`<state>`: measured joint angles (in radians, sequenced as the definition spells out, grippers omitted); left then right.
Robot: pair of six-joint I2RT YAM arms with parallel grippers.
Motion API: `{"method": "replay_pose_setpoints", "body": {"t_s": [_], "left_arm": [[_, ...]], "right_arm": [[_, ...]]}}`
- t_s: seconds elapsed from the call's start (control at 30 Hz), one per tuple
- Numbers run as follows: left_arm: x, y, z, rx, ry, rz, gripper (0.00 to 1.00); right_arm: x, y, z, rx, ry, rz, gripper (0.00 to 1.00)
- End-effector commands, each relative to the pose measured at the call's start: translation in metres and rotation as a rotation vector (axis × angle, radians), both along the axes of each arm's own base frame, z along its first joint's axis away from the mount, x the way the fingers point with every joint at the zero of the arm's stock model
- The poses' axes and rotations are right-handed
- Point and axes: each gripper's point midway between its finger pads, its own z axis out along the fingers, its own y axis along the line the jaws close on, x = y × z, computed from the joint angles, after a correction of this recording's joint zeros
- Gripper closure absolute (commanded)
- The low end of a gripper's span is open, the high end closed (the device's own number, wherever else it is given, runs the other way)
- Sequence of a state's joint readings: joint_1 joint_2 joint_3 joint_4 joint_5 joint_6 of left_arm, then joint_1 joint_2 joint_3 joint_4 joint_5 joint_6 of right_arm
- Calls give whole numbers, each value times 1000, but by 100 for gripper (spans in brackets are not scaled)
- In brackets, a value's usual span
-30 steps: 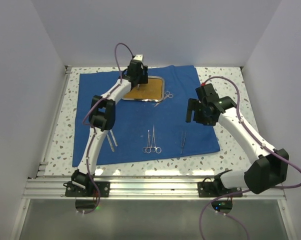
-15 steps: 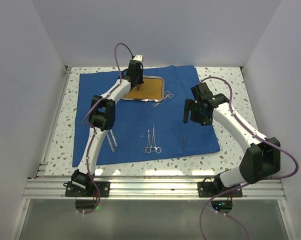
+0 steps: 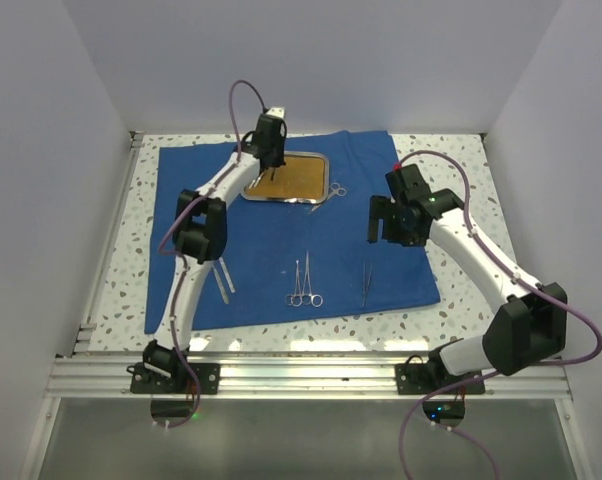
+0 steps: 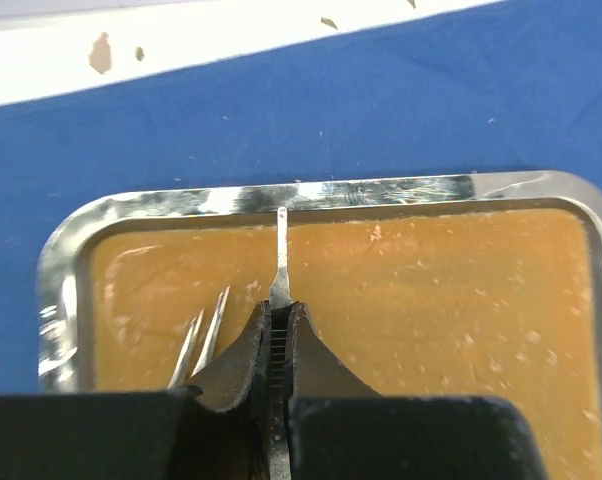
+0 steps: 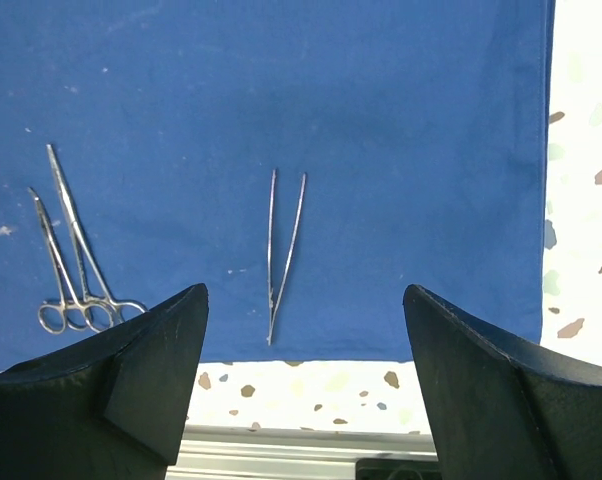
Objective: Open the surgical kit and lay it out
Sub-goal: Pick up the medical item from the container, then place the medical item in the surgical kit.
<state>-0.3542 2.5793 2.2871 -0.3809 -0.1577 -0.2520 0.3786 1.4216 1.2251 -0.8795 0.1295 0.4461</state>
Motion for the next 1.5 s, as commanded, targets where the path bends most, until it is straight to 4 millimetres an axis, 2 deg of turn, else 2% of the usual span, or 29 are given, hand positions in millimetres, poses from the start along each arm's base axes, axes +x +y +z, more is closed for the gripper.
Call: {"method": "replay_pose_setpoints", "body": {"t_s": [0.0,0.07,0.1,0.17,0.2,0.23,0.27,0.3,0.33,0.37,0.4,0.43,0.47,0.5,0.53,0.6,0.67,0.7,0.8,0.9,1.03,1.1,1.13,1.23,1.27,1.3,1.37,1.4,1.47], "left_arm": [[-13,11,152,-68,-186,56,100],[-30,17,161,-70,-168,71,100],[-48,21,168,-70,-145,79,100],[-72,30,170,-50,-115,110,100],[-93,33,191,-60,-123,116,100],[-115,39,164,-25,-52,126,100],[-131,46,158,-4,-28,152,100],[-154,45,178,-31,-53,149,100],[-181,55,143,9,24,163,100],[-198,59,136,13,38,179,100],[-219,59,147,-31,23,185,100],[-244,68,117,-4,91,201,100],[-261,73,123,-43,84,234,100],[-275,72,117,-50,97,237,100],[-296,81,92,-28,149,261,100],[-326,90,73,-73,183,302,100],[-341,91,68,-127,195,324,100],[-353,96,53,-114,228,335,100],[-373,103,38,-125,267,364,100],[-385,108,25,-125,283,383,100],[-385,114,15,-117,260,400,97],[-381,116,12,-96,247,404,86],[-380,116,11,-89,245,401,71],[-370,117,14,-47,236,404,37],[-366,118,16,-31,234,404,33],[-353,113,31,-31,196,385,30],[-330,110,47,-4,141,337,24],[-311,102,68,-26,89,309,24],[-282,90,74,-37,71,241,24]], "right_arm": [[5,6,16,43,-81,38,17],[7,8,19,54,-99,42,17],[7,8,20,58,-106,43,17],[8,9,23,69,-122,40,17],[8,10,23,73,-126,40,17],[8,10,28,81,-141,40,17],[9,10,30,86,-152,39,17],[7,10,30,90,-156,40,17],[5,10,35,96,-170,40,17],[5,9,36,98,-179,40,17],[1,8,34,99,-175,41,17],[-2,7,36,102,-181,40,17],[-5,7,36,107,-181,41,17],[-9,7,31,111,-168,42,17],[-14,9,30,122,-159,47,17],[-23,10,27,138,-154,47,17],[-32,14,26,155,-147,65,17],[-36,14,23,155,-140,69,17],[-45,15,22,144,-138,90,17],[-50,12,25,136,-146,95,17],[-58,9,28,139,-142,91,17],[-61,6,31,131,-147,92,17],[-64,2,34,123,-152,88,17],[-70,-9,41,90,-178,75,17],[-72,-11,44,86,-186,72,17],[-74,-14,45,80,-190,68,17],[-81,-21,49,72,-201,53,17],[-85,-22,49,74,-199,49,16],[-91,-25,48,74,-193,38,16]]}}
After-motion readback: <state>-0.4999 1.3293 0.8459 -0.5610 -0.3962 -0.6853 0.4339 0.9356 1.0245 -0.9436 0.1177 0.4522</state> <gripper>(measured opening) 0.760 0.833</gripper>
